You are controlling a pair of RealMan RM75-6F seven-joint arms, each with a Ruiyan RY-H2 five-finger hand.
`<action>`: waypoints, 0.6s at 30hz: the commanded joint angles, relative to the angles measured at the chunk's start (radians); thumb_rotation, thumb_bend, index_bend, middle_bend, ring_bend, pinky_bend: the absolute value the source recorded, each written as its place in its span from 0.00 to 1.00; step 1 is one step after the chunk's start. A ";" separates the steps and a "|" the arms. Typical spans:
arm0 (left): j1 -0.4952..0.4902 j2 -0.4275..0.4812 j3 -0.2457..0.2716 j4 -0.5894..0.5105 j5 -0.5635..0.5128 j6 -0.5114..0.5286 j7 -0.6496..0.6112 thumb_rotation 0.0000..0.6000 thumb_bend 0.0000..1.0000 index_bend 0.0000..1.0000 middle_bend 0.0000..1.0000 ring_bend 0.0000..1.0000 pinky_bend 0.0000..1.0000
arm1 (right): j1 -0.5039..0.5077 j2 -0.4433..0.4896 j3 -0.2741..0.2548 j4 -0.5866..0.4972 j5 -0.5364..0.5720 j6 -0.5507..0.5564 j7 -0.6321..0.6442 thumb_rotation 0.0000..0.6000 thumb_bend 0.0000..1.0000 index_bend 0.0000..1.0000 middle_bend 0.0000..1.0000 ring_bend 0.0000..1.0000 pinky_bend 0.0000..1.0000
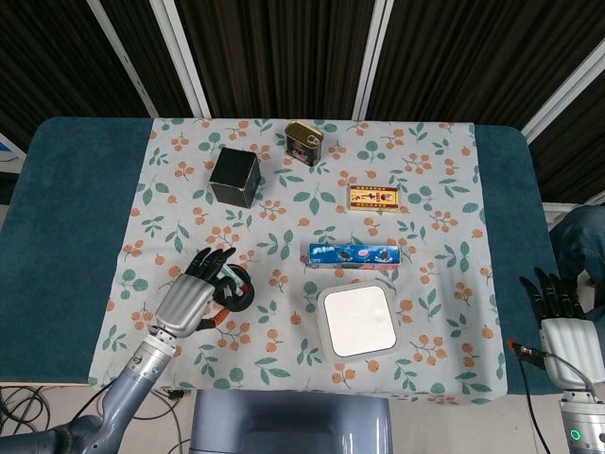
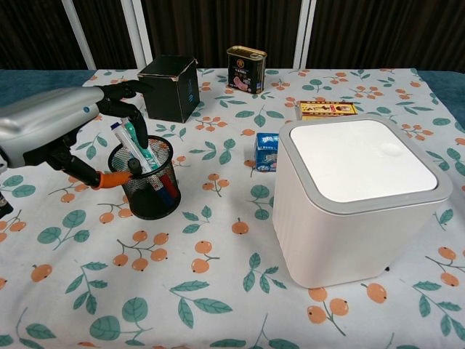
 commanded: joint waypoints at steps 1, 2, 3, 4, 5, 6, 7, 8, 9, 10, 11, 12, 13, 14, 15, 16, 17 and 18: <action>-0.004 -0.007 0.000 0.008 -0.010 0.002 0.002 1.00 0.27 0.47 0.00 0.00 0.00 | 0.000 0.000 0.000 0.000 0.001 0.000 0.001 1.00 0.18 0.12 0.00 0.01 0.20; -0.005 -0.010 0.000 0.013 -0.016 0.002 0.004 1.00 0.27 0.47 0.00 0.00 0.00 | 0.000 0.000 0.001 0.000 0.003 -0.001 0.001 1.00 0.18 0.12 0.00 0.01 0.20; -0.006 -0.012 0.001 0.015 -0.018 0.001 0.006 1.00 0.27 0.47 0.00 0.00 0.00 | 0.000 0.000 0.001 -0.001 0.004 -0.001 0.000 1.00 0.18 0.12 0.00 0.01 0.20; -0.007 -0.013 0.003 0.018 -0.021 0.000 0.008 1.00 0.27 0.47 0.00 0.00 0.00 | 0.000 -0.001 0.001 -0.001 0.004 -0.002 0.000 1.00 0.18 0.12 0.00 0.01 0.20; -0.009 -0.014 0.004 0.019 -0.023 -0.002 0.009 1.00 0.27 0.48 0.00 0.00 0.00 | 0.000 -0.001 0.001 -0.002 0.005 -0.002 0.000 1.00 0.18 0.12 0.00 0.01 0.20; -0.011 -0.014 0.006 0.021 -0.025 -0.004 0.011 1.00 0.27 0.48 0.00 0.00 0.00 | 0.000 -0.001 0.002 -0.002 0.005 -0.002 0.000 1.00 0.18 0.12 0.00 0.01 0.20; -0.012 -0.014 0.008 0.022 -0.025 -0.005 0.011 1.00 0.27 0.48 0.00 0.00 0.00 | 0.000 -0.001 0.002 -0.002 0.006 -0.002 -0.001 1.00 0.18 0.12 0.00 0.01 0.20; -0.013 -0.015 0.009 0.024 -0.025 -0.002 0.011 1.00 0.27 0.49 0.00 0.00 0.00 | -0.001 -0.001 0.002 -0.002 0.007 -0.002 -0.001 1.00 0.18 0.12 0.00 0.01 0.20; -0.013 -0.016 0.009 0.026 -0.024 0.001 0.011 1.00 0.28 0.49 0.00 0.00 0.00 | -0.001 -0.001 0.003 -0.003 0.008 -0.002 -0.001 1.00 0.18 0.12 0.00 0.01 0.20; -0.013 -0.017 0.009 0.027 -0.024 0.004 0.010 1.00 0.28 0.50 0.00 0.00 0.00 | -0.001 -0.001 0.003 -0.004 0.009 -0.003 -0.001 1.00 0.18 0.12 0.00 0.01 0.20; -0.014 -0.018 0.008 0.028 -0.025 0.005 0.009 1.00 0.29 0.50 0.00 0.00 0.00 | -0.001 -0.001 0.003 -0.004 0.010 -0.004 -0.001 1.00 0.18 0.12 0.00 0.01 0.20; -0.016 -0.018 0.008 0.028 -0.026 0.006 0.008 1.00 0.29 0.50 0.00 0.00 0.00 | -0.001 -0.001 0.003 -0.005 0.011 -0.005 -0.002 1.00 0.18 0.12 0.00 0.01 0.20; -0.017 -0.017 0.008 0.027 -0.026 0.006 0.008 1.00 0.30 0.50 0.00 0.00 0.00 | 0.000 -0.001 0.003 -0.006 0.011 -0.005 -0.002 1.00 0.18 0.12 0.00 0.01 0.20; -0.018 -0.016 0.008 0.026 -0.027 0.008 0.009 1.00 0.30 0.50 0.00 0.00 0.00 | 0.000 -0.001 0.003 -0.006 0.012 -0.006 -0.003 1.00 0.18 0.12 0.00 0.01 0.20; -0.018 -0.016 0.008 0.025 -0.026 0.011 0.010 1.00 0.30 0.50 0.00 0.00 0.00 | 0.000 0.000 0.003 -0.006 0.012 -0.006 -0.003 1.00 0.18 0.12 0.00 0.01 0.20; -0.018 -0.015 0.009 0.025 -0.026 0.012 0.011 1.00 0.30 0.50 0.00 0.00 0.00 | 0.000 -0.001 0.003 -0.006 0.013 -0.006 -0.003 1.00 0.18 0.12 0.00 0.01 0.20; -0.018 -0.014 0.010 0.024 -0.025 0.014 0.012 1.00 0.31 0.51 0.00 0.00 0.00 | 0.000 0.000 0.003 -0.007 0.014 -0.007 -0.004 1.00 0.18 0.12 0.00 0.01 0.20; -0.019 -0.014 0.011 0.024 -0.026 0.015 0.012 1.00 0.31 0.51 0.00 0.00 0.00 | 0.000 0.000 0.003 -0.007 0.015 -0.007 -0.004 1.00 0.18 0.12 0.00 0.01 0.20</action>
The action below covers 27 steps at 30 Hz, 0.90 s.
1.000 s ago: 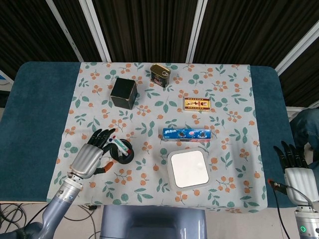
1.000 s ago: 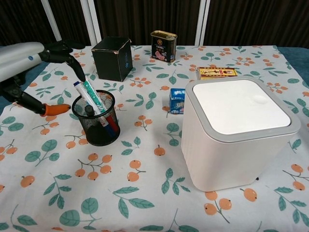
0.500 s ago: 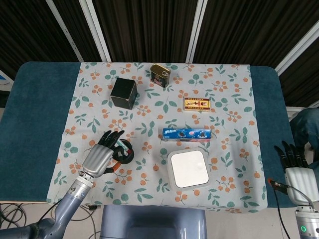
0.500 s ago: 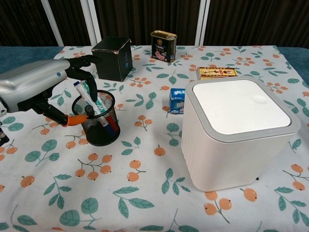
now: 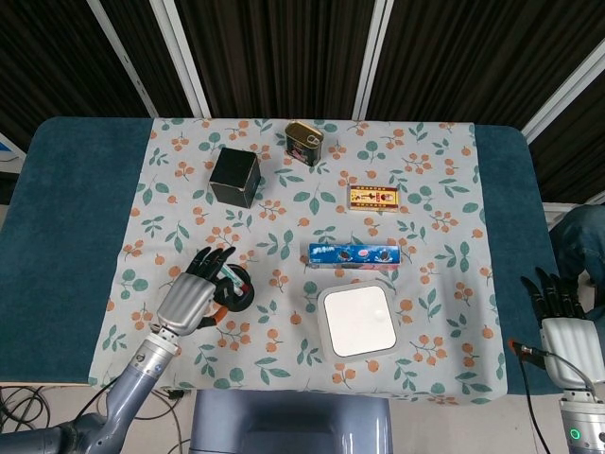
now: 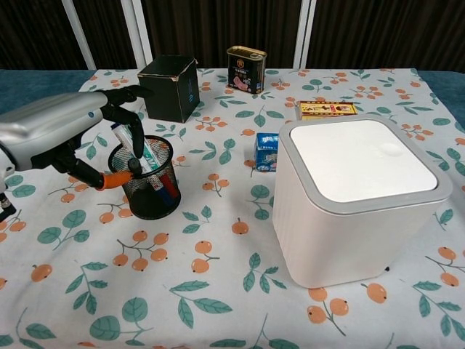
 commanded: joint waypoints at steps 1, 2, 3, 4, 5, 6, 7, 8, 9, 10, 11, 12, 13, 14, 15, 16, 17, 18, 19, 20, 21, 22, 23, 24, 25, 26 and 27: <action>-0.001 0.001 0.001 -0.001 -0.002 0.002 0.002 1.00 0.31 0.51 0.00 0.00 0.00 | 0.000 0.000 0.000 -0.002 0.002 -0.002 0.000 1.00 0.18 0.12 0.00 0.01 0.20; -0.001 0.001 0.002 -0.001 -0.006 0.001 0.005 1.00 0.32 0.52 0.00 0.00 0.00 | 0.000 0.001 0.000 -0.003 0.003 -0.002 -0.001 1.00 0.18 0.12 0.00 0.01 0.20; -0.003 0.001 0.002 -0.002 -0.010 -0.002 0.010 1.00 0.32 0.52 0.00 0.00 0.00 | 0.000 0.001 0.000 -0.003 0.003 -0.003 -0.001 1.00 0.18 0.12 0.00 0.01 0.20; -0.005 0.000 0.002 -0.003 -0.014 -0.004 0.016 1.00 0.32 0.52 0.00 0.00 0.00 | 0.000 0.001 0.000 -0.003 0.003 -0.002 -0.002 1.00 0.18 0.12 0.00 0.01 0.20; -0.007 0.000 0.003 -0.004 -0.016 -0.006 0.022 1.00 0.32 0.52 0.00 0.00 0.00 | 0.000 0.001 0.000 -0.003 0.003 -0.002 -0.002 1.00 0.18 0.12 0.00 0.01 0.20; -0.010 0.000 0.003 -0.006 -0.017 -0.007 0.033 1.00 0.32 0.52 0.00 0.00 0.00 | -0.001 0.001 0.001 -0.004 0.004 -0.002 -0.002 1.00 0.18 0.12 0.00 0.01 0.20; -0.012 0.000 0.004 -0.007 -0.019 -0.007 0.040 1.00 0.32 0.52 0.00 0.00 0.00 | -0.001 0.000 0.001 -0.004 0.006 -0.002 -0.002 1.00 0.18 0.12 0.00 0.01 0.20; -0.013 0.000 0.003 -0.009 -0.021 -0.007 0.046 1.00 0.32 0.52 0.00 0.00 0.00 | -0.001 0.000 0.002 -0.004 0.007 -0.002 -0.002 1.00 0.18 0.12 0.00 0.01 0.20; -0.013 0.000 0.003 -0.012 -0.024 -0.005 0.050 1.00 0.32 0.52 0.00 0.00 0.00 | -0.001 0.000 0.003 -0.005 0.009 -0.001 -0.003 1.00 0.18 0.12 0.00 0.01 0.20; -0.013 0.000 0.002 -0.015 -0.028 -0.004 0.053 1.00 0.32 0.52 0.00 0.00 0.00 | -0.001 0.000 0.003 -0.005 0.011 -0.002 -0.004 1.00 0.18 0.12 0.00 0.01 0.20; -0.014 0.000 0.002 -0.018 -0.032 -0.005 0.056 1.00 0.32 0.52 0.00 0.00 0.00 | -0.001 0.000 0.004 -0.006 0.012 -0.003 -0.004 1.00 0.18 0.12 0.00 0.01 0.20; -0.015 0.000 0.002 -0.021 -0.036 -0.005 0.059 1.00 0.32 0.52 0.00 0.00 0.00 | -0.001 0.000 0.004 -0.007 0.012 -0.003 -0.004 1.00 0.18 0.12 0.00 0.01 0.20; -0.016 0.001 0.001 -0.023 -0.041 -0.006 0.063 1.00 0.32 0.52 0.00 0.00 0.00 | -0.001 0.001 0.003 -0.008 0.012 -0.003 -0.005 1.00 0.18 0.12 0.00 0.01 0.20; -0.017 0.001 0.002 -0.026 -0.046 -0.008 0.069 1.00 0.32 0.52 0.00 0.00 0.00 | -0.002 0.001 0.003 -0.008 0.011 -0.002 -0.006 1.00 0.18 0.12 0.00 0.01 0.20; -0.018 0.002 0.003 -0.027 -0.050 -0.010 0.073 1.00 0.32 0.52 0.00 0.00 0.00 | -0.002 0.001 0.003 -0.008 0.011 -0.002 -0.006 1.00 0.18 0.12 0.00 0.01 0.20; -0.019 0.002 0.004 -0.029 -0.054 -0.012 0.077 1.00 0.32 0.52 0.00 0.00 0.00 | -0.002 0.001 0.003 -0.009 0.011 -0.002 -0.006 1.00 0.18 0.12 0.00 0.01 0.20; -0.020 0.003 0.004 -0.030 -0.057 -0.013 0.080 1.00 0.32 0.52 0.00 0.00 0.00 | -0.002 0.001 0.004 -0.009 0.012 -0.003 -0.006 1.00 0.18 0.12 0.00 0.01 0.20; -0.021 0.002 0.005 -0.030 -0.060 -0.014 0.084 1.00 0.32 0.52 0.00 0.00 0.00 | -0.002 0.001 0.004 -0.010 0.012 -0.003 -0.006 1.00 0.18 0.12 0.00 0.01 0.20; -0.023 0.002 0.005 -0.031 -0.062 -0.015 0.087 1.00 0.32 0.52 0.00 0.00 0.00 | -0.002 0.001 0.004 -0.010 0.013 -0.003 -0.007 1.00 0.18 0.12 0.00 0.01 0.20; -0.025 0.001 0.006 -0.031 -0.064 -0.016 0.090 1.00 0.32 0.52 0.00 0.00 0.00 | -0.002 0.001 0.004 -0.010 0.012 -0.002 -0.007 1.00 0.18 0.12 0.00 0.01 0.20; -0.026 0.000 0.005 -0.031 -0.066 -0.016 0.091 1.00 0.32 0.52 0.00 0.00 0.00 | -0.002 0.001 0.004 -0.010 0.012 -0.002 -0.007 1.00 0.18 0.12 0.00 0.01 0.20; -0.027 0.000 0.005 -0.031 -0.067 -0.016 0.093 1.00 0.32 0.52 0.00 0.00 0.00 | -0.002 0.000 0.004 -0.010 0.012 -0.002 -0.007 1.00 0.18 0.12 0.00 0.01 0.20; -0.028 -0.001 0.006 -0.031 -0.067 -0.016 0.094 1.00 0.32 0.52 0.00 0.00 0.00 | -0.002 0.000 0.004 -0.010 0.012 -0.002 -0.007 1.00 0.18 0.12 0.00 0.01 0.20; -0.029 -0.001 0.006 -0.032 -0.067 -0.015 0.096 1.00 0.32 0.52 0.00 0.00 0.00 | -0.002 0.000 0.004 -0.011 0.012 -0.002 -0.006 1.00 0.18 0.12 0.00 0.01 0.20; -0.030 -0.001 0.007 -0.032 -0.067 -0.014 0.098 1.00 0.32 0.53 0.00 0.00 0.00 | -0.002 0.000 0.004 -0.011 0.012 -0.002 -0.006 1.00 0.18 0.12 0.00 0.01 0.20; -0.031 -0.002 0.008 -0.033 -0.066 -0.013 0.100 1.00 0.32 0.53 0.00 0.00 0.00 | -0.002 0.001 0.004 -0.011 0.013 -0.003 -0.005 1.00 0.18 0.12 0.00 0.01 0.20; -0.032 -0.002 0.009 -0.033 -0.064 -0.011 0.103 1.00 0.33 0.54 0.00 0.00 0.00 | -0.001 0.001 0.004 -0.011 0.012 -0.003 -0.005 1.00 0.18 0.12 0.00 0.01 0.20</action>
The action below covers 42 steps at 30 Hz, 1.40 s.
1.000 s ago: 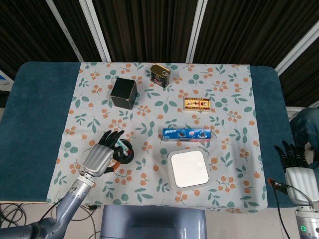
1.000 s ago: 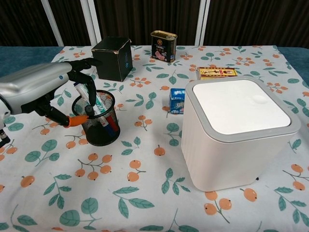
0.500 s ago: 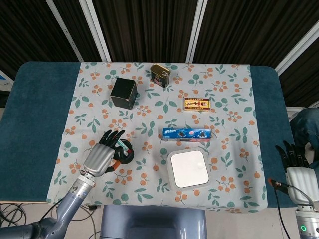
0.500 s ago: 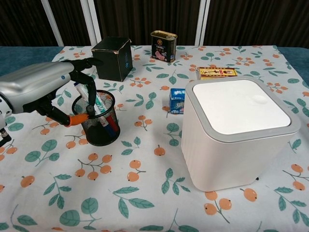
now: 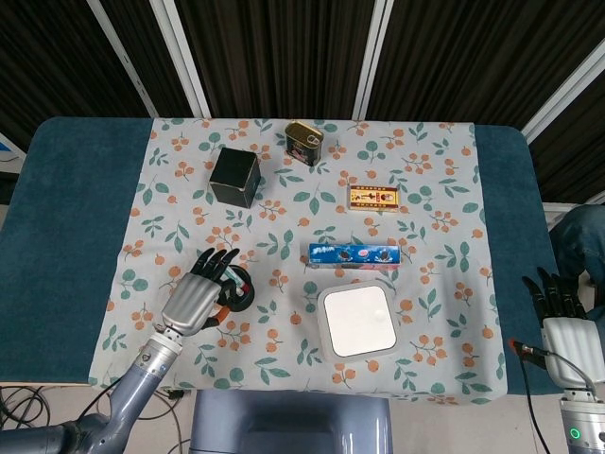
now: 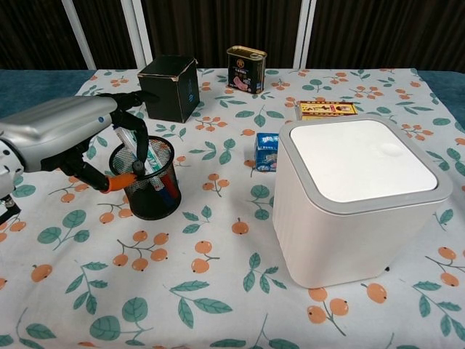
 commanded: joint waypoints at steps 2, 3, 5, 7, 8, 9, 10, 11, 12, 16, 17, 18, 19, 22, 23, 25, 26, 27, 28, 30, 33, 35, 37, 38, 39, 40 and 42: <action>-0.003 0.000 0.002 0.000 0.002 0.004 0.010 1.00 0.35 0.56 0.01 0.00 0.00 | 0.000 0.001 0.000 -0.001 -0.001 0.000 0.002 1.00 0.18 0.12 0.00 0.01 0.20; -0.003 -0.001 0.002 -0.001 0.001 0.006 0.012 1.00 0.36 0.57 0.01 0.00 0.00 | 0.000 0.001 0.000 -0.001 -0.001 0.000 0.002 1.00 0.18 0.12 0.00 0.01 0.20; -0.004 -0.001 0.002 -0.002 0.000 0.009 0.013 1.00 0.37 0.58 0.02 0.00 0.00 | 0.000 0.001 0.000 -0.001 -0.001 0.000 0.003 1.00 0.18 0.12 0.00 0.01 0.20; -0.004 0.001 0.001 -0.004 -0.002 0.011 0.012 1.00 0.38 0.59 0.03 0.00 0.00 | 0.000 0.000 0.000 -0.002 -0.001 0.000 0.003 1.00 0.18 0.12 0.00 0.01 0.20; -0.004 0.003 0.000 -0.006 -0.001 0.014 0.011 1.00 0.38 0.59 0.03 0.00 0.00 | 0.000 0.000 0.000 -0.002 -0.001 -0.001 0.004 1.00 0.18 0.12 0.00 0.01 0.20; -0.003 0.005 -0.002 -0.010 0.002 0.019 0.006 1.00 0.38 0.59 0.03 0.00 0.00 | 0.000 0.001 0.000 -0.002 -0.001 -0.001 0.004 1.00 0.18 0.12 0.00 0.01 0.20; -0.002 0.009 -0.002 -0.014 0.005 0.023 0.002 1.00 0.38 0.59 0.03 0.00 0.00 | 0.001 0.001 0.000 -0.004 -0.002 0.000 0.003 1.00 0.18 0.12 0.00 0.01 0.20; 0.003 0.022 -0.011 -0.031 0.022 0.048 -0.010 1.00 0.38 0.59 0.03 0.00 0.00 | 0.000 0.001 -0.001 -0.006 0.002 -0.004 0.005 1.00 0.18 0.12 0.00 0.01 0.20; 0.006 0.030 -0.011 -0.039 0.034 0.060 -0.012 1.00 0.38 0.59 0.03 0.00 0.00 | 0.000 0.002 -0.001 -0.007 0.004 -0.006 0.006 1.00 0.18 0.12 0.00 0.01 0.20; 0.017 0.070 -0.011 -0.090 0.072 0.093 -0.039 1.00 0.38 0.60 0.03 0.00 0.00 | 0.001 0.002 -0.001 -0.009 0.004 -0.007 0.003 1.00 0.18 0.12 0.00 0.01 0.20; 0.019 0.090 -0.011 -0.115 0.080 0.096 -0.053 1.00 0.38 0.60 0.03 0.00 0.00 | 0.001 0.002 -0.001 -0.009 0.003 -0.006 0.001 1.00 0.18 0.12 0.00 0.01 0.20; 0.021 0.105 -0.010 -0.132 0.087 0.098 -0.062 1.00 0.38 0.60 0.03 0.00 0.00 | 0.001 0.002 -0.002 -0.008 0.003 -0.007 0.001 1.00 0.18 0.12 0.00 0.01 0.20; 0.023 0.122 -0.010 -0.151 0.097 0.104 -0.071 1.00 0.38 0.60 0.03 0.00 0.00 | 0.001 0.001 -0.002 -0.008 0.003 -0.007 0.000 1.00 0.18 0.12 0.00 0.01 0.20; 0.037 0.177 -0.010 -0.214 0.140 0.136 -0.092 1.00 0.38 0.60 0.03 0.00 0.00 | 0.001 0.001 -0.001 -0.008 0.004 -0.006 -0.001 1.00 0.18 0.12 0.00 0.01 0.20; 0.043 0.198 -0.011 -0.237 0.158 0.151 -0.101 1.00 0.38 0.60 0.04 0.00 0.00 | 0.000 0.001 -0.001 -0.008 0.004 -0.006 -0.002 1.00 0.18 0.12 0.00 0.01 0.20; 0.055 0.230 -0.013 -0.265 0.185 0.179 -0.110 1.00 0.38 0.60 0.04 0.00 0.00 | 0.000 0.000 -0.002 -0.008 0.004 -0.006 -0.003 1.00 0.18 0.12 0.00 0.01 0.20; 0.064 0.251 -0.016 -0.282 0.204 0.200 -0.116 1.00 0.38 0.60 0.04 0.00 0.00 | 0.000 0.000 -0.002 -0.008 0.003 -0.007 -0.004 1.00 0.18 0.12 0.00 0.01 0.20; 0.069 0.265 -0.016 -0.290 0.215 0.211 -0.122 1.00 0.38 0.60 0.04 0.00 0.00 | 0.000 0.000 -0.002 -0.008 0.003 -0.007 -0.005 1.00 0.18 0.12 0.00 0.01 0.20; 0.076 0.280 -0.017 -0.297 0.225 0.224 -0.128 1.00 0.38 0.60 0.04 0.00 0.00 | 0.000 -0.001 -0.003 -0.007 0.003 -0.007 -0.006 1.00 0.18 0.12 0.00 0.01 0.20; 0.093 0.314 -0.024 -0.301 0.240 0.256 -0.145 1.00 0.38 0.60 0.04 0.00 0.00 | 0.000 -0.001 -0.003 -0.007 0.003 -0.007 -0.007 1.00 0.18 0.12 0.00 0.01 0.20; 0.114 0.348 -0.035 -0.281 0.231 0.287 -0.189 1.00 0.38 0.60 0.04 0.00 0.00 | 0.001 -0.001 -0.003 -0.007 0.005 -0.009 -0.008 1.00 0.18 0.12 0.00 0.01 0.20; 0.124 0.362 -0.042 -0.254 0.213 0.297 -0.231 1.00 0.38 0.60 0.04 0.00 0.00 | 0.001 -0.001 -0.003 -0.008 0.006 -0.009 -0.009 1.00 0.18 0.12 0.00 0.01 0.20; 0.137 0.371 -0.046 -0.195 0.174 0.296 -0.303 1.00 0.38 0.60 0.04 0.00 0.00 | 0.000 -0.002 -0.003 -0.008 0.006 -0.008 -0.012 1.00 0.18 0.12 0.00 0.01 0.20; 0.138 0.371 -0.047 -0.167 0.160 0.289 -0.335 1.00 0.38 0.60 0.04 0.00 0.00 | 0.000 -0.002 -0.003 -0.008 0.006 -0.009 -0.012 1.00 0.18 0.12 0.00 0.01 0.20; 0.137 0.367 -0.048 -0.137 0.144 0.278 -0.369 1.00 0.38 0.61 0.04 0.00 0.00 | 0.000 -0.002 -0.003 -0.008 0.006 -0.009 -0.013 1.00 0.18 0.12 0.00 0.01 0.20; 0.134 0.360 -0.049 -0.096 0.121 0.256 -0.417 1.00 0.38 0.61 0.05 0.00 0.00 | 0.000 -0.003 -0.003 -0.007 0.007 -0.009 -0.014 1.00 0.18 0.12 0.00 0.01 0.20; 0.119 0.351 -0.049 -0.036 0.086 0.200 -0.486 1.00 0.38 0.61 0.05 0.00 0.00 | 0.000 -0.004 -0.003 -0.007 0.007 -0.009 -0.016 1.00 0.18 0.12 0.00 0.01 0.20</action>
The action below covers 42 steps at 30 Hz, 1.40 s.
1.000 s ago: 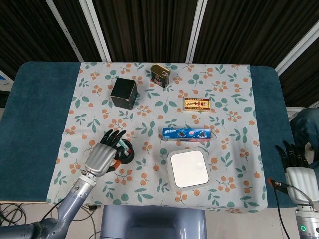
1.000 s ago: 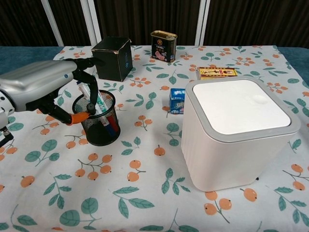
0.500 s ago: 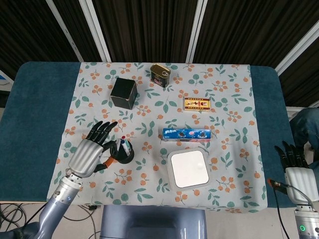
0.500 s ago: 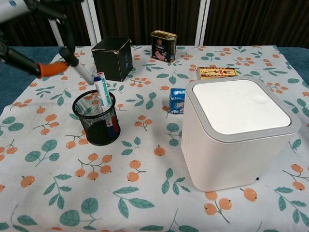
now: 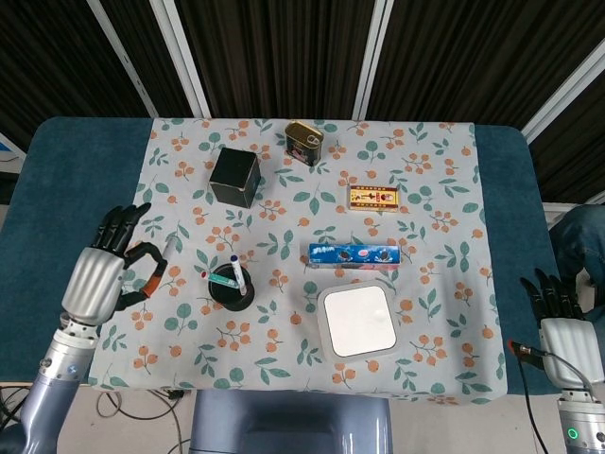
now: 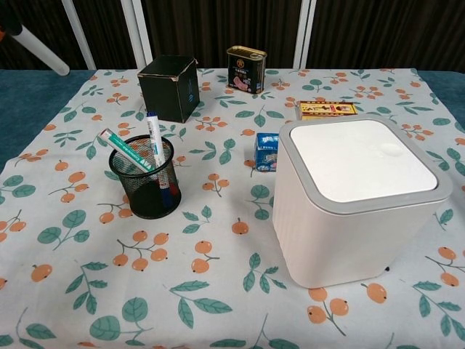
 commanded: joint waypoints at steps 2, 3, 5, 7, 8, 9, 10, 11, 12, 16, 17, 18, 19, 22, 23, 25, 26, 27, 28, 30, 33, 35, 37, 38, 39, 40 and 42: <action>-0.025 -0.013 -0.007 0.166 -0.100 -0.131 -0.194 1.00 0.38 0.62 0.05 0.00 0.00 | 0.000 -0.001 0.001 -0.001 0.002 -0.001 -0.003 1.00 0.18 0.12 0.00 0.01 0.20; -0.040 -0.016 -0.007 0.195 -0.118 -0.180 -0.245 1.00 0.38 0.62 0.05 0.00 0.00 | 0.000 -0.001 0.001 -0.001 0.003 0.000 -0.004 1.00 0.18 0.12 0.00 0.01 0.20; -0.064 -0.025 -0.008 0.242 -0.127 -0.242 -0.327 1.00 0.38 0.62 0.05 0.00 0.00 | 0.000 -0.001 0.002 -0.002 0.004 0.000 -0.004 1.00 0.18 0.12 0.00 0.01 0.20; -0.082 -0.036 -0.006 0.277 -0.122 -0.281 -0.386 1.00 0.38 0.62 0.05 0.00 0.00 | 0.000 -0.001 0.002 -0.001 0.005 -0.001 -0.004 1.00 0.18 0.12 0.00 0.01 0.20; -0.087 -0.040 -0.005 0.287 -0.120 -0.293 -0.404 1.00 0.38 0.62 0.05 0.00 0.00 | 0.000 -0.001 0.002 -0.002 0.006 -0.001 -0.004 1.00 0.18 0.12 0.00 0.01 0.20; -0.095 -0.045 -0.004 0.301 -0.118 -0.310 -0.427 1.00 0.38 0.62 0.05 0.00 0.00 | 0.000 -0.001 0.003 -0.002 0.006 -0.001 -0.004 1.00 0.18 0.12 0.00 0.01 0.20; -0.103 -0.050 -0.003 0.313 -0.117 -0.326 -0.444 1.00 0.38 0.62 0.05 0.00 0.00 | 0.000 -0.001 0.003 -0.002 0.005 -0.001 -0.005 1.00 0.18 0.12 0.00 0.01 0.20; -0.110 -0.055 -0.003 0.323 -0.117 -0.339 -0.455 1.00 0.38 0.62 0.05 0.00 0.00 | 0.000 -0.001 0.003 -0.002 0.005 -0.001 -0.005 1.00 0.18 0.12 0.00 0.01 0.20; -0.117 -0.061 -0.004 0.332 -0.117 -0.347 -0.460 1.00 0.38 0.62 0.05 0.00 0.00 | 0.000 -0.001 0.002 -0.002 0.005 0.000 -0.004 1.00 0.18 0.12 0.00 0.01 0.20; -0.140 -0.090 -0.007 0.361 -0.127 -0.380 -0.462 1.00 0.38 0.62 0.05 0.00 0.00 | 0.000 -0.001 0.003 -0.001 0.004 0.001 -0.001 1.00 0.18 0.12 0.00 0.01 0.20; -0.145 -0.095 -0.007 0.366 -0.133 -0.391 -0.463 1.00 0.38 0.62 0.05 0.00 0.00 | 0.000 -0.001 0.003 0.000 0.004 0.001 -0.001 1.00 0.18 0.12 0.00 0.01 0.20; -0.151 -0.100 -0.008 0.371 -0.139 -0.402 -0.465 1.00 0.38 0.62 0.05 0.00 0.00 | 0.000 -0.001 0.003 0.000 0.004 0.001 -0.001 1.00 0.18 0.12 0.00 0.01 0.20; -0.156 -0.106 -0.010 0.376 -0.146 -0.412 -0.469 1.00 0.38 0.62 0.05 0.00 0.00 | 0.000 -0.001 0.003 0.000 0.003 0.001 -0.001 1.00 0.18 0.12 0.00 0.01 0.20; -0.183 -0.129 -0.031 0.396 -0.194 -0.473 -0.518 1.00 0.38 0.62 0.05 0.00 0.00 | 0.000 -0.001 0.002 -0.001 0.004 -0.001 0.000 1.00 0.18 0.12 0.00 0.01 0.20; -0.190 -0.129 -0.035 0.399 -0.203 -0.490 -0.532 1.00 0.38 0.62 0.05 0.00 0.00 | 0.000 -0.001 0.002 -0.001 0.004 -0.001 0.000 1.00 0.18 0.12 0.00 0.01 0.20; -0.206 -0.128 -0.044 0.406 -0.220 -0.524 -0.547 1.00 0.38 0.62 0.05 0.00 0.00 | 0.000 -0.001 0.002 -0.001 0.003 -0.001 0.000 1.00 0.18 0.12 0.00 0.01 0.20; -0.211 -0.127 -0.046 0.409 -0.226 -0.534 -0.544 1.00 0.38 0.62 0.05 0.00 0.00 | 0.000 -0.001 0.002 -0.001 0.003 -0.001 0.000 1.00 0.18 0.12 0.00 0.01 0.20; -0.218 -0.128 -0.047 0.413 -0.234 -0.545 -0.535 1.00 0.38 0.62 0.05 0.00 0.00 | 0.000 -0.001 0.002 -0.001 0.003 -0.001 0.001 1.00 0.18 0.12 0.00 0.01 0.20; -0.224 -0.130 -0.047 0.417 -0.244 -0.555 -0.520 1.00 0.38 0.62 0.05 0.00 0.00 | 0.001 -0.001 0.002 -0.001 0.004 -0.002 0.001 1.00 0.18 0.12 0.00 0.01 0.20; -0.234 -0.136 -0.049 0.422 -0.268 -0.569 -0.486 1.00 0.38 0.62 0.05 0.00 0.00 | 0.001 -0.001 0.003 -0.001 0.005 -0.003 0.002 1.00 0.18 0.12 0.00 0.01 0.20; -0.247 -0.145 -0.051 0.423 -0.314 -0.588 -0.424 1.00 0.38 0.62 0.05 0.00 0.00 | 0.001 -0.001 0.002 -0.001 0.003 -0.001 0.003 1.00 0.18 0.12 0.00 0.01 0.20; -0.252 -0.150 -0.053 0.421 -0.334 -0.585 -0.387 1.00 0.38 0.62 0.05 0.00 0.00 | 0.001 -0.001 0.002 0.000 0.002 -0.001 0.004 1.00 0.18 0.12 0.00 0.01 0.20; -0.255 -0.157 -0.054 0.420 -0.345 -0.574 -0.353 1.00 0.38 0.62 0.05 0.00 0.00 | 0.001 -0.001 0.003 0.000 0.003 -0.001 0.005 1.00 0.18 0.12 0.00 0.01 0.20; -0.255 -0.160 -0.054 0.418 -0.349 -0.569 -0.341 1.00 0.38 0.62 0.05 0.00 0.00 | 0.001 -0.001 0.003 0.000 0.003 -0.001 0.004 1.00 0.18 0.12 0.00 0.01 0.20; -0.256 -0.163 -0.054 0.418 -0.354 -0.565 -0.329 1.00 0.38 0.62 0.05 0.00 0.00 | 0.001 -0.001 0.003 0.000 0.004 -0.002 0.004 1.00 0.18 0.12 0.00 0.01 0.20; -0.257 -0.165 -0.054 0.417 -0.357 -0.562 -0.318 1.00 0.38 0.62 0.05 0.00 0.00 | 0.001 -0.001 0.003 0.000 0.003 -0.002 0.004 1.00 0.18 0.12 0.00 0.01 0.20; -0.258 -0.169 -0.051 0.416 -0.360 -0.556 -0.293 1.00 0.38 0.62 0.05 0.00 0.00 | 0.001 -0.001 0.003 0.000 0.002 0.000 0.003 1.00 0.18 0.12 0.00 0.01 0.20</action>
